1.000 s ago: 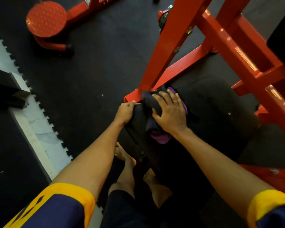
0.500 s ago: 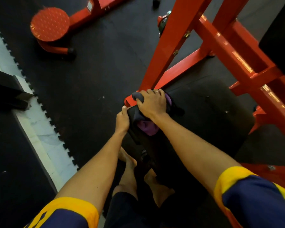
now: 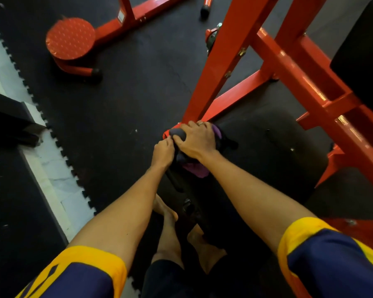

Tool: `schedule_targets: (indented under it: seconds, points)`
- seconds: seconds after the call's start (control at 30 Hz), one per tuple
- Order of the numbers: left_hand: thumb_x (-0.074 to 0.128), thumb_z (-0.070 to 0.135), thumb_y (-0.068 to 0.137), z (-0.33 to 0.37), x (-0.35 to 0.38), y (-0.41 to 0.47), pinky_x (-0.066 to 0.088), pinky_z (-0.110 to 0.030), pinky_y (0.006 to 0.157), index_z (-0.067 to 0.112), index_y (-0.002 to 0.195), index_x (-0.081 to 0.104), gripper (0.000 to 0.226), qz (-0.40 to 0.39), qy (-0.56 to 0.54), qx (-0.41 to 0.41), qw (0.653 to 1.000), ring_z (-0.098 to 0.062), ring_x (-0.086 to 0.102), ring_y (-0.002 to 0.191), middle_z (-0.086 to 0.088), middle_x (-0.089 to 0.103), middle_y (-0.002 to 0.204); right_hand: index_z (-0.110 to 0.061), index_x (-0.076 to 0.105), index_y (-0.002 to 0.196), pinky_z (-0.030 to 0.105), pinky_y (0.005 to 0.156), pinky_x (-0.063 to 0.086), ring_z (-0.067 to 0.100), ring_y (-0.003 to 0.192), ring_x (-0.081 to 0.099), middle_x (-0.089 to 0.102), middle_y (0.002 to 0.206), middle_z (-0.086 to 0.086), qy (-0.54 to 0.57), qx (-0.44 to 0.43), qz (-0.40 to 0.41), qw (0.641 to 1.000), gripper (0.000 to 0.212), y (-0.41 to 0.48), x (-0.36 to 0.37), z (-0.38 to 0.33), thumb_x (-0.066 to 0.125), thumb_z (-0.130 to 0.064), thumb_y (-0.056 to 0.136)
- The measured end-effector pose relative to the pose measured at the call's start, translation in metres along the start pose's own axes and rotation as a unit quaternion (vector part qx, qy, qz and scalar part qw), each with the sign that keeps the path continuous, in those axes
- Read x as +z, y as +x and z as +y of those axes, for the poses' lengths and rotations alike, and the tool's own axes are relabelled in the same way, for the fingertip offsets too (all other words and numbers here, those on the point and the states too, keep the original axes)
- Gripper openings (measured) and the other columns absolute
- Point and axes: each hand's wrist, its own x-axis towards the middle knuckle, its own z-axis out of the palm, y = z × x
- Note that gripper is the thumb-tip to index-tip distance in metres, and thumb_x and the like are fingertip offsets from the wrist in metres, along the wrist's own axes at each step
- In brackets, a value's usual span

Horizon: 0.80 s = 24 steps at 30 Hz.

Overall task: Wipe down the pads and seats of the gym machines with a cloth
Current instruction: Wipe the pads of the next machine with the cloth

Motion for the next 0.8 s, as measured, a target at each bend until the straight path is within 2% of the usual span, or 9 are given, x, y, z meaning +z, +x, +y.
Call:
schedule_targets:
  seconds: [0.07,0.1,0.2,0.3,0.47,0.53,0.63,0.7,0.8]
  points:
    - [0.026,0.033,0.109,0.007,0.005,-0.005,0.044,-0.046,0.094,-0.003,0.118,0.066,0.054,0.018,0.033,0.007,0.999,-0.045,0.057,0.117,-0.029,0.064,0.123,-0.029,0.070,0.116,0.043,0.092,0.040,0.032,0.103,0.064,0.071,0.110,0.002,-0.004,-0.048,-0.005,0.999,0.053,-0.002,-0.007,0.010,0.043,-0.066,0.088]
    - [0.026,0.034,0.109,0.010,0.006,-0.008,0.044,-0.046,0.094,-0.002,0.116,0.066,0.055,0.025,0.052,0.014,0.998,-0.045,0.057,0.116,-0.028,0.064,0.122,-0.029,0.069,0.114,0.043,0.092,0.039,0.032,0.104,0.065,0.072,0.110,0.002,-0.008,-0.037,-0.009,0.999,0.053,0.003,-0.014,0.027,0.043,-0.066,0.088]
    - [0.025,0.036,0.109,0.017,0.008,-0.017,0.045,-0.046,0.092,0.004,0.110,0.066,0.052,0.037,0.109,0.032,0.993,-0.044,0.060,0.110,-0.023,0.066,0.116,-0.025,0.068,0.112,0.044,0.100,0.036,0.032,0.113,0.061,0.070,0.116,0.005,-0.029,0.078,-0.004,0.997,0.046,0.020,-0.028,0.083,0.048,-0.062,0.093]
    - [0.029,0.035,0.109,0.027,0.010,-0.023,0.046,-0.047,0.092,0.003,0.111,0.067,0.050,0.046,0.123,0.058,0.990,-0.045,0.061,0.109,-0.024,0.067,0.115,-0.024,0.066,0.123,0.044,0.109,0.029,0.034,0.123,0.054,0.065,0.128,0.008,-0.023,0.141,0.012,0.990,0.045,0.016,-0.018,0.081,0.051,-0.056,0.095]
    - [0.028,0.038,0.108,0.063,0.027,-0.011,0.046,-0.047,0.092,0.007,0.115,0.068,0.051,0.006,0.145,0.103,0.984,-0.044,0.060,0.114,-0.023,0.066,0.121,-0.027,0.071,0.117,0.045,0.110,0.033,0.031,0.114,0.058,0.068,0.115,0.002,0.013,0.013,0.070,0.997,0.043,-0.011,-0.011,0.084,0.052,-0.053,0.088]
    - [0.029,0.036,0.109,0.078,0.036,-0.007,0.045,-0.047,0.093,0.005,0.118,0.066,0.049,-0.010,0.157,0.116,0.981,-0.045,0.059,0.116,-0.026,0.065,0.123,-0.025,0.072,0.112,0.046,0.111,0.035,0.033,0.111,0.059,0.068,0.112,0.004,-0.010,0.069,0.090,0.993,0.044,-0.002,-0.020,0.114,0.052,-0.054,0.086]
    - [0.026,0.034,0.111,0.097,0.046,-0.004,0.042,-0.049,0.098,0.005,0.125,0.062,0.049,-0.045,0.166,0.123,0.977,-0.046,0.055,0.120,-0.027,0.061,0.129,-0.024,0.071,0.118,0.052,0.120,0.024,0.036,0.123,0.054,0.065,0.125,0.009,-0.022,0.175,0.034,0.984,0.048,0.019,-0.023,0.129,0.054,-0.054,0.085]
    - [0.024,0.032,0.111,0.102,0.053,0.001,0.042,-0.053,0.101,0.005,0.127,0.061,0.049,-0.072,0.163,0.145,0.973,-0.047,0.055,0.121,-0.027,0.061,0.129,-0.028,0.068,0.125,0.052,0.121,0.020,0.035,0.126,0.051,0.064,0.128,0.007,-0.021,0.123,0.024,0.992,0.052,0.021,-0.015,0.122,0.049,-0.057,0.085]
    - [0.021,0.036,0.111,0.109,0.061,0.015,0.043,-0.053,0.101,0.006,0.128,0.061,0.053,-0.104,0.180,0.160,0.965,-0.046,0.055,0.121,-0.026,0.061,0.130,-0.030,0.065,0.128,0.051,0.119,0.027,0.033,0.122,0.056,0.066,0.124,0.005,-0.014,0.044,0.035,0.998,0.057,0.009,-0.018,0.137,0.043,-0.060,0.086]
